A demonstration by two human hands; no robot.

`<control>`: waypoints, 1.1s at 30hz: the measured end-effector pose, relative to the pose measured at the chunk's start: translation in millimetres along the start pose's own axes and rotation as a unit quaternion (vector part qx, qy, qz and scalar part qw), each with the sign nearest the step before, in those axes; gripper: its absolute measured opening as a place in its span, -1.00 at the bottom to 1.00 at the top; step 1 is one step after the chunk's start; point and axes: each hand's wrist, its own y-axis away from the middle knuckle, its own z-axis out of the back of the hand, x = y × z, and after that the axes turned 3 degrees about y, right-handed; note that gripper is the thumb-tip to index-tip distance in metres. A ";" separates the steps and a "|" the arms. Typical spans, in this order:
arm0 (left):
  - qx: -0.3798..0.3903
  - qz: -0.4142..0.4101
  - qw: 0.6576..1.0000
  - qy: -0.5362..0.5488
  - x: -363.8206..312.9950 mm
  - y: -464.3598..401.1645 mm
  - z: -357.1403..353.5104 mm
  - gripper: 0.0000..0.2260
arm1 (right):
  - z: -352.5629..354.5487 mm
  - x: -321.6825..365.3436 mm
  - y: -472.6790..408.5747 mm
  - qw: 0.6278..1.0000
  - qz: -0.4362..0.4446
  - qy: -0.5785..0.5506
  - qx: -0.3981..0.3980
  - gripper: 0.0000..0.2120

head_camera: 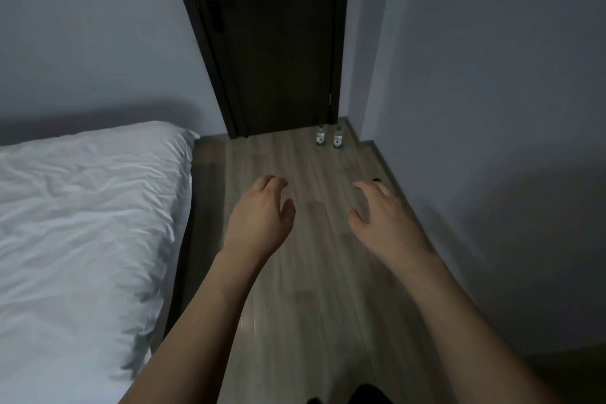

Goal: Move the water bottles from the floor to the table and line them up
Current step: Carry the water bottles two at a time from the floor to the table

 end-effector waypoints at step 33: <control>0.044 0.021 0.999 -0.017 111.5 -619.2 -141.8 -0.64 | -83.0 -90.6 -635.8 0.999 -0.003 -0.031 0.029 -0.54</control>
